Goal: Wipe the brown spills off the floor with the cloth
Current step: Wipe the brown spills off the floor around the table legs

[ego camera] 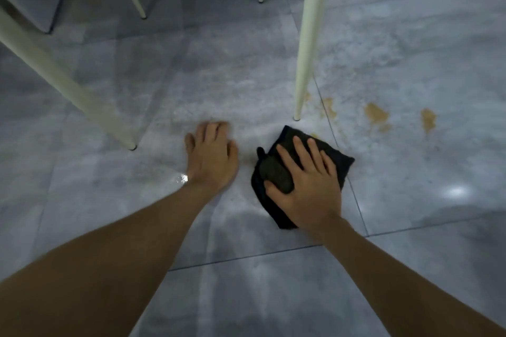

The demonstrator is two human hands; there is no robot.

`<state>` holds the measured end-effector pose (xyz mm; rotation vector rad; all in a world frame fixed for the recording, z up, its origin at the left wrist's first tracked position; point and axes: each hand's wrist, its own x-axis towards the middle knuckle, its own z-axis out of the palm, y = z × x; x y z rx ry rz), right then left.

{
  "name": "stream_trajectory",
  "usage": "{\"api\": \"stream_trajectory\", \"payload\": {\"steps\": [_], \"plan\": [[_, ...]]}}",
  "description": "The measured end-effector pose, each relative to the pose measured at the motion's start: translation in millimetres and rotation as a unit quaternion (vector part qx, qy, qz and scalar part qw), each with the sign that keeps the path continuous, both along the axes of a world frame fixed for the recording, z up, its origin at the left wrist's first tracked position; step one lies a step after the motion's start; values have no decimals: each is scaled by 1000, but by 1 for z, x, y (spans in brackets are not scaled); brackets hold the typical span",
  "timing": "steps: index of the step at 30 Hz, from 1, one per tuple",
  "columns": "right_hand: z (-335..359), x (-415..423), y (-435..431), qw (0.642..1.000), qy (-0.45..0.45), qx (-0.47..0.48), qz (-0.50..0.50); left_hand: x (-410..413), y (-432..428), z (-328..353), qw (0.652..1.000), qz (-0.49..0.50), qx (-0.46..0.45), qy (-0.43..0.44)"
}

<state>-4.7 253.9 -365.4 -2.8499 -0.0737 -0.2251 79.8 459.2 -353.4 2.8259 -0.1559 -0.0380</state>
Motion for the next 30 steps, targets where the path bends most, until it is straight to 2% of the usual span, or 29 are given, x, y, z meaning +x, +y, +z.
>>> {"api": "stream_trajectory", "payload": {"steps": [3, 5, 8, 11, 13, 19, 23, 25, 30], "plan": [[0, 23, -37, 999, 25, -34, -26, -7, -37, -2, 996, -82, -16, 0], [3, 54, -54, 995, 51, -31, -80, -4, -60, -5, 995, -94, -14, 21], [5, 69, -61, 990, 67, -29, -121, 7, -88, -8, 997, -67, 1, 38], [0, 27, -71, 997, 20, -40, -66, 25, -106, -10, 997, -43, 30, 52], [-2, 13, -90, 998, 28, -45, -47, 31, -108, -9, 996, -29, 53, 64], [2, 108, -95, 978, 66, -16, -198, 42, -115, -13, 996, 5, 72, 51], [-8, 92, -87, 995, 9, -33, -96, 54, -112, -13, 998, 22, 53, 35], [-10, 85, -99, 997, 11, -36, -66, 47, -107, -15, 998, 22, 59, 28], [5, 148, -86, 969, 91, 6, -231, 32, -111, -17, 997, 15, 69, 41]]}}
